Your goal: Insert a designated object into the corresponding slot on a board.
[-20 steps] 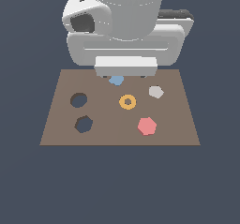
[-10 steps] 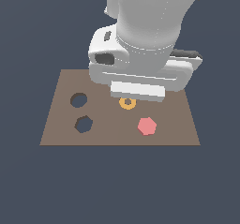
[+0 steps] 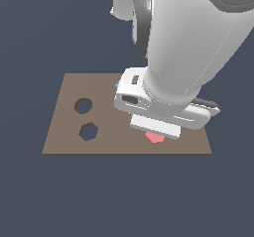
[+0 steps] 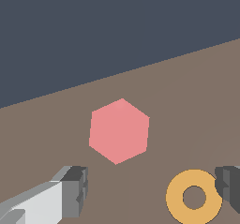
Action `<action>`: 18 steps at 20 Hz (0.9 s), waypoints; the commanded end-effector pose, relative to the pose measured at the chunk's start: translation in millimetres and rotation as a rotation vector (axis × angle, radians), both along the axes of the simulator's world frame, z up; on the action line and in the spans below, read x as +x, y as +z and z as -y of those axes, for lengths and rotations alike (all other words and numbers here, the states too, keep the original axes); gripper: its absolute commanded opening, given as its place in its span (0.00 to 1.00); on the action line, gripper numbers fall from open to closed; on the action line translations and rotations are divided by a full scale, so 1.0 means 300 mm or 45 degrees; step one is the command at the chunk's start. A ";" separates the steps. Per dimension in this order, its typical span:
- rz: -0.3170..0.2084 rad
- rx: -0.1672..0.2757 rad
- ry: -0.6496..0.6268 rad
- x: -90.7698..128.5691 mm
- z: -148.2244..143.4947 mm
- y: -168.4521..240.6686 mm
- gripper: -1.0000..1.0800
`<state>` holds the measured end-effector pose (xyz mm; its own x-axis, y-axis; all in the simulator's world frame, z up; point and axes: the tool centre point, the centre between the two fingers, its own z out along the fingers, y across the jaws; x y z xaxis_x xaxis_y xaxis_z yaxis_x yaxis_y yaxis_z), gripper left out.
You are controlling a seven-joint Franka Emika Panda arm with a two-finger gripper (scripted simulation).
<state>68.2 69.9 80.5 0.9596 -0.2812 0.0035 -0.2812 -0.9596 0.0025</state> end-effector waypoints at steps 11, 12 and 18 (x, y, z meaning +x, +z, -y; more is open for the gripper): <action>-0.003 0.004 -0.120 0.083 -0.044 -0.098 0.96; -0.003 0.004 -0.122 0.085 -0.045 -0.099 0.96; -0.004 0.004 -0.122 0.084 -0.045 -0.110 0.96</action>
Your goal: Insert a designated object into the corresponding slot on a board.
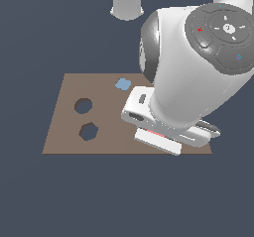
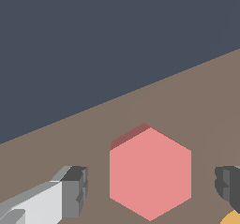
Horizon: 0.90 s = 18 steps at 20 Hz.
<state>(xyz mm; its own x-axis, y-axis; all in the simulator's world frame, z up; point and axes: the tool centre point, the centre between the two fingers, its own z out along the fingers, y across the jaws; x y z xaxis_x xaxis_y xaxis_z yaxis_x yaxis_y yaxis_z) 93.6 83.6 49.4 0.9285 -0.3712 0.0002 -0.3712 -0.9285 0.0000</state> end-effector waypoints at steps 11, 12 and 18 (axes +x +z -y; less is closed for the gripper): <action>0.000 0.000 -0.005 0.004 0.001 -0.065 0.00; 0.000 0.000 -0.005 0.004 0.001 -0.065 0.00; 0.000 0.000 -0.005 0.004 0.001 -0.065 0.00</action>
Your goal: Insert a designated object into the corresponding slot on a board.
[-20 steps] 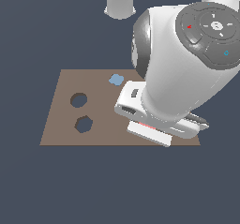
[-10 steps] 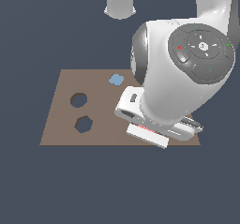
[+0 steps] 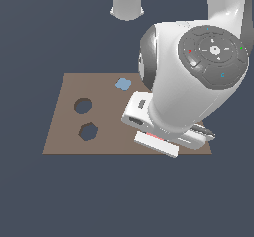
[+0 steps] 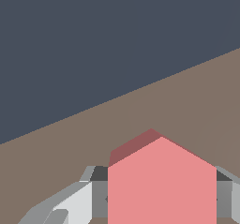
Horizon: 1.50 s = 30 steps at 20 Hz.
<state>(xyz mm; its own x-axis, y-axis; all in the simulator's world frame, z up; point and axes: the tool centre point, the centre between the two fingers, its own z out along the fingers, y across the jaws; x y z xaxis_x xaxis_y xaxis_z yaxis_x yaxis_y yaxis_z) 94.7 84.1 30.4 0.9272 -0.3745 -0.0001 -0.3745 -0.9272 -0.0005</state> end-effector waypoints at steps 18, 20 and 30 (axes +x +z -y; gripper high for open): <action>0.000 0.000 0.222 -0.060 0.025 0.003 0.00; 0.000 0.000 0.281 -0.075 0.033 0.003 0.00; 0.001 -0.001 0.670 -0.164 0.105 0.008 0.00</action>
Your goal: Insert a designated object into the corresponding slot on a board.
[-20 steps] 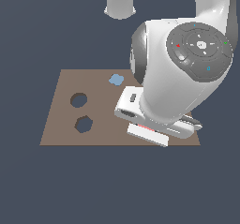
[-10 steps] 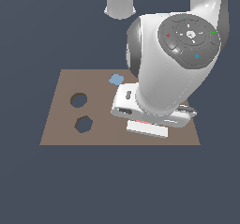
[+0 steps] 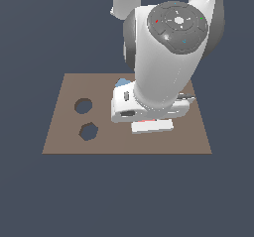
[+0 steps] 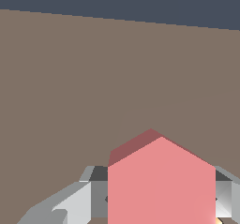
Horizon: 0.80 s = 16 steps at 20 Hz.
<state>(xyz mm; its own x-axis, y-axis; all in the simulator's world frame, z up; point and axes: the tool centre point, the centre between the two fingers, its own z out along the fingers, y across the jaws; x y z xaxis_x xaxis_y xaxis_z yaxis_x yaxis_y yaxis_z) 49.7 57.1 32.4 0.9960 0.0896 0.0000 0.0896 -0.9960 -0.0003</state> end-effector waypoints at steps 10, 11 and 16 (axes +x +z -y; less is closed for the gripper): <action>0.001 -0.001 0.519 -0.082 0.129 0.007 0.00; 0.002 -0.001 0.563 -0.086 0.142 0.008 0.00; 0.002 -0.001 0.781 -0.101 0.206 0.010 0.00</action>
<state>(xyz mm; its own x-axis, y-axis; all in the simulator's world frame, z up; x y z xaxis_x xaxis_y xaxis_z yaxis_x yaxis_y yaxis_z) 20.6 1.3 34.9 0.7963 0.6048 0.0004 0.6048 -0.7963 0.0005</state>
